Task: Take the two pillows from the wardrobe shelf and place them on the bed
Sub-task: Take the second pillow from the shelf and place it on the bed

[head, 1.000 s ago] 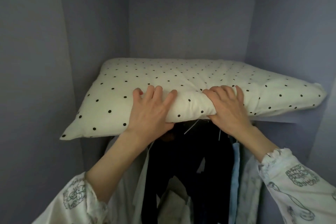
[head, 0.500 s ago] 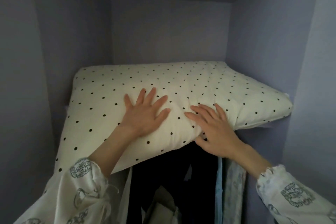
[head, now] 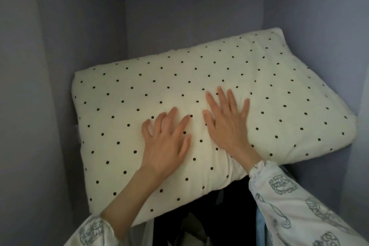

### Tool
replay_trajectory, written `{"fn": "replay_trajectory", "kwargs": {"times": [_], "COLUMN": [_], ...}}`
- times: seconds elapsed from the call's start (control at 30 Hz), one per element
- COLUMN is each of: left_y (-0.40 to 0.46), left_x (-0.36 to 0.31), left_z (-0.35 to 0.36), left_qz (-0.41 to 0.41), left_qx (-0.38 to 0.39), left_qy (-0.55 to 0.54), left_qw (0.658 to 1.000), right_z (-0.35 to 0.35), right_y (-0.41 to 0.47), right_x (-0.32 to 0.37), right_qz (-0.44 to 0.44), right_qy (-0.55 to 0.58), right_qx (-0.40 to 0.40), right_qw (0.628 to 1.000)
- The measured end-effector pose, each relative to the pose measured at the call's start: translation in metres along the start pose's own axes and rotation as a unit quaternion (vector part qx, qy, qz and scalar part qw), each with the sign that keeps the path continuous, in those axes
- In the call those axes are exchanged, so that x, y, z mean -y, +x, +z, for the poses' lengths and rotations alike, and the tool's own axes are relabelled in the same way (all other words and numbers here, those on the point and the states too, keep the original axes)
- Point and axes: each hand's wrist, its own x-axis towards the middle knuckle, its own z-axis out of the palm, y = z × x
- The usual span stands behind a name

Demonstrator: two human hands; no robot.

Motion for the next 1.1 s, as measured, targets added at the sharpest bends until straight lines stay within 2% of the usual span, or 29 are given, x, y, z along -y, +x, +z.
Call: {"fn": "replay_trajectory", "kwargs": {"times": [0.13, 0.27, 0.43, 0.8, 1.0, 1.1], "left_y": [0.058, 0.119, 0.145, 0.091, 0.030, -0.011], "left_x": [0.017, 0.031, 0.041, 0.045, 0.039, 0.032], "left_z": [-0.010, -0.024, -0.037, -0.022, -0.002, 0.015], "left_qz": [-0.004, 0.003, -0.013, -0.124, -0.246, -0.316], "left_qx": [-0.034, -0.065, -0.096, -0.068, -0.043, -0.020], "left_qy": [0.037, 0.075, 0.070, 0.040, 0.007, -0.034], "left_qw": [0.999, 0.995, 0.993, 0.989, 0.968, 0.948], "right_z": [0.008, 0.022, 0.037, 0.034, 0.022, 0.012], "right_y": [-0.011, -0.024, -0.026, -0.028, -0.013, -0.001], "right_x": [-0.005, -0.013, -0.021, -0.038, -0.051, -0.046], "right_qz": [-0.027, -0.078, -0.110, -0.210, -0.338, -0.368], "right_qy": [-0.004, -0.023, -0.035, -0.056, -0.081, -0.081], "right_qx": [-0.052, -0.137, -0.204, -0.174, -0.138, -0.100], "right_qw": [0.998, 0.987, 0.972, 0.961, 0.928, 0.921]}}
